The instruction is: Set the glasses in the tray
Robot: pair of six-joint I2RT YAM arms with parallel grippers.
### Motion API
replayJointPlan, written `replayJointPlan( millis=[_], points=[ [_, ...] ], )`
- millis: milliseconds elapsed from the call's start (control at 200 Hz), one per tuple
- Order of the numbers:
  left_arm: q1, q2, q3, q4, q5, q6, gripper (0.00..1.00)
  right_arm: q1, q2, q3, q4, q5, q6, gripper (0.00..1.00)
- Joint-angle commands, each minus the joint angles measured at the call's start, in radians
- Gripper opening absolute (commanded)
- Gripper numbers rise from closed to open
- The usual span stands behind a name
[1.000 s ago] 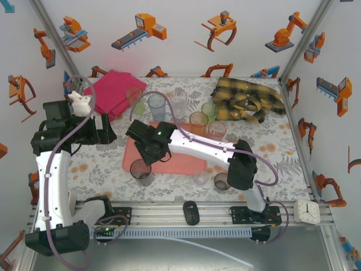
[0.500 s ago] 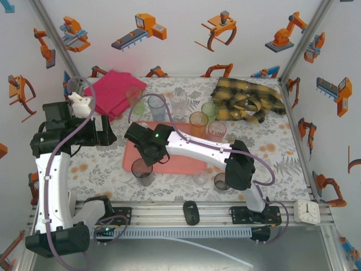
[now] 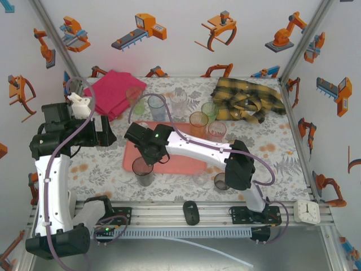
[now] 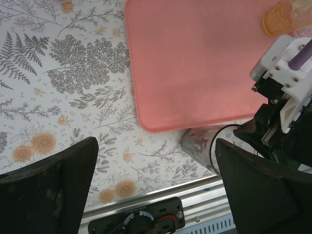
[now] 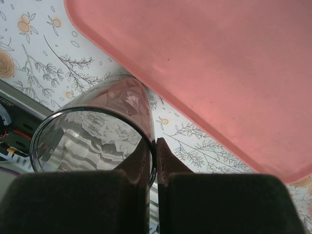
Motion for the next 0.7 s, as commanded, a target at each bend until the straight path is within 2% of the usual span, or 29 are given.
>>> replayJointPlan(
  millis=[0, 696],
  points=[
    [0.005, -0.015, 0.01, -0.007, 0.017, 0.015, 0.97, 0.006, -0.005, 0.0, 0.001, 0.033, -0.016, 0.04],
    [0.005, -0.013, 0.025, -0.008, 0.007, 0.033, 0.97, -0.104, -0.192, -0.023, -0.047, 0.048, -0.05, 0.01]
  ],
)
